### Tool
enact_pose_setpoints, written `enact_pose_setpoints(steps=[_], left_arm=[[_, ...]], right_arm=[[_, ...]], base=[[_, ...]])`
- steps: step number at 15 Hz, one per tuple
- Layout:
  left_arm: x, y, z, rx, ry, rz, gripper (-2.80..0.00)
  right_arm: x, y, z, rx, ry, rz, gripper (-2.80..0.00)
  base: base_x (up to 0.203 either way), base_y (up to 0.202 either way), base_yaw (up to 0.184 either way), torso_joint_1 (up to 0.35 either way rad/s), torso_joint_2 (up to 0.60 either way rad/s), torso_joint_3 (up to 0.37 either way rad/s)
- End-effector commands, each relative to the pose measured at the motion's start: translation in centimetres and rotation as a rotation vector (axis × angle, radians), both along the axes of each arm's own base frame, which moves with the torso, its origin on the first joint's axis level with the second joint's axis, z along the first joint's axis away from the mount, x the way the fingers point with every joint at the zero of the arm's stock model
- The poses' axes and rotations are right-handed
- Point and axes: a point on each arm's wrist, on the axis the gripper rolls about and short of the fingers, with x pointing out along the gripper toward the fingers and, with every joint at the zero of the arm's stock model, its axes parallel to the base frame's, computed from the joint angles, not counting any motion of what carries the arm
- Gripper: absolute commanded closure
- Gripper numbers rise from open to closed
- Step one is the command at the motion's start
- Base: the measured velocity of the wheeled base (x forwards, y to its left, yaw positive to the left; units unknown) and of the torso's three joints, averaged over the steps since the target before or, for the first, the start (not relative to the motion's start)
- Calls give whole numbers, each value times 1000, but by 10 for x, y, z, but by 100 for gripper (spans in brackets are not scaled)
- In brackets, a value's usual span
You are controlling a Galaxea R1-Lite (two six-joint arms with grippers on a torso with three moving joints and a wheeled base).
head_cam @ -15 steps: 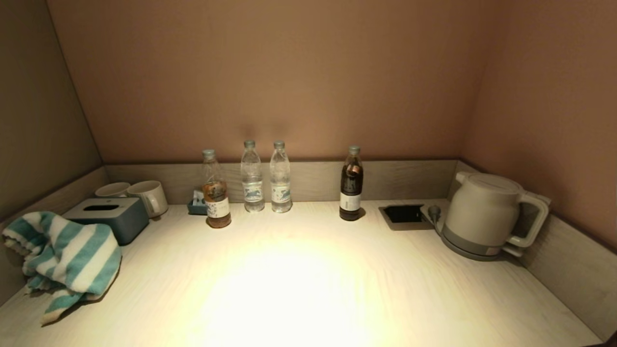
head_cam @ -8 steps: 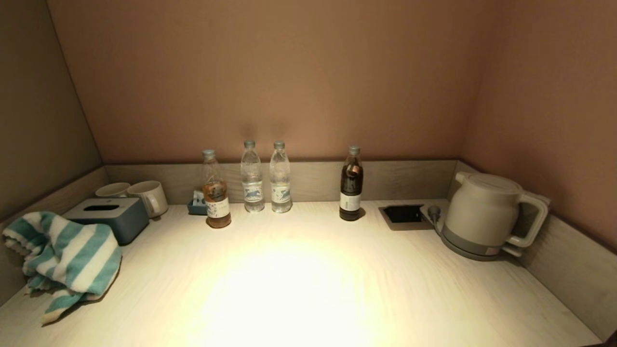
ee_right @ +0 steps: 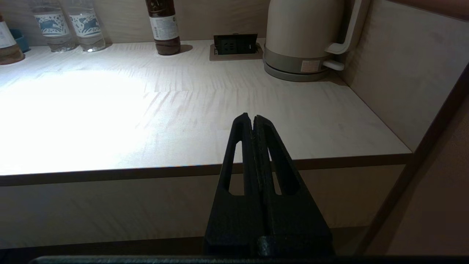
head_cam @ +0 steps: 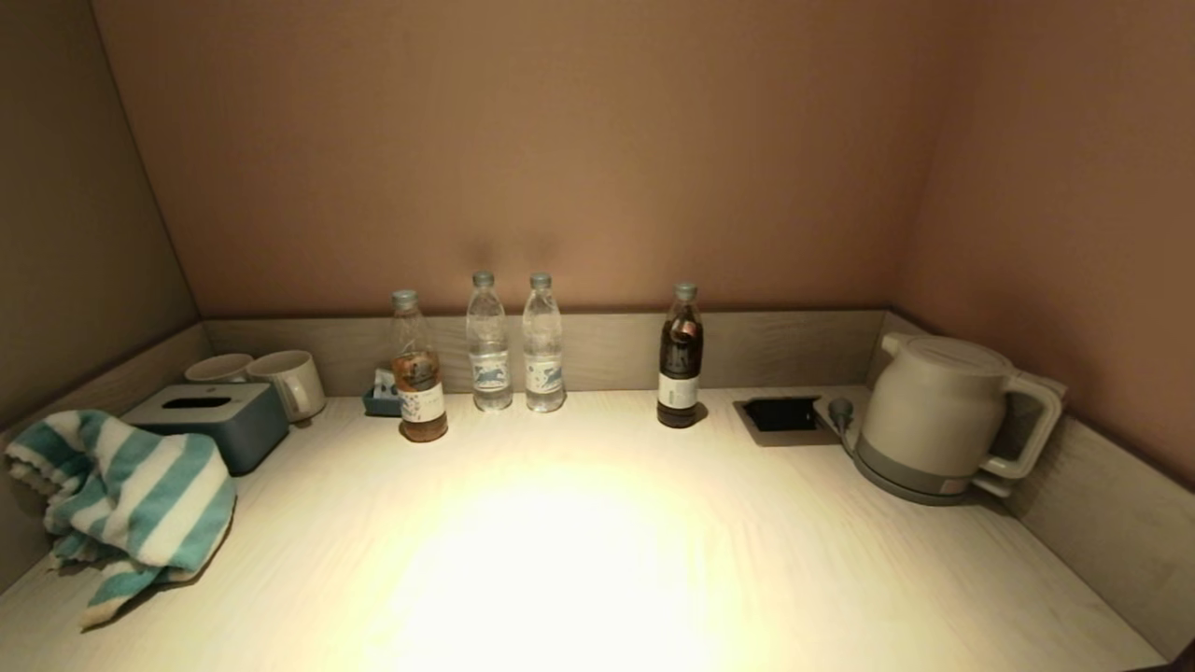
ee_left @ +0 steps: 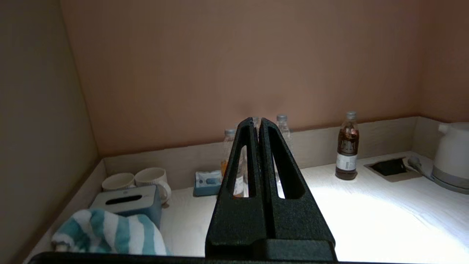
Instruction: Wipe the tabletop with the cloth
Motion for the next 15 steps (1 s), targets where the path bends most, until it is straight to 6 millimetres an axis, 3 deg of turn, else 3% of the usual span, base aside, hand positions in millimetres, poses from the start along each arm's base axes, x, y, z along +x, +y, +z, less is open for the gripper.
enact_pose_setpoints(steps=[1,3,7,11,15], left_arm=[[-27,0,-12,43,-89,15,0],[-33,1,-22,64,-100,39,0],[-28,5,-42,57,-52,161,0],[-16,9,-85,31,85,337,0],[-15,9,-132,61,181,347,0]], right_arm=[[0,0,0,0,0,0,0],[0,0,0,0,0,0,0],[0,0,0,0,0,0,0],[0,0,0,0,0,0,0],[0,0,0,0,0,0,0]], base=[[0,0,0,0,0,0],[0,0,0,0,0,0],[0,0,0,0,0,0],[0,0,0,0,0,0],[0,0,0,0,0,0]])
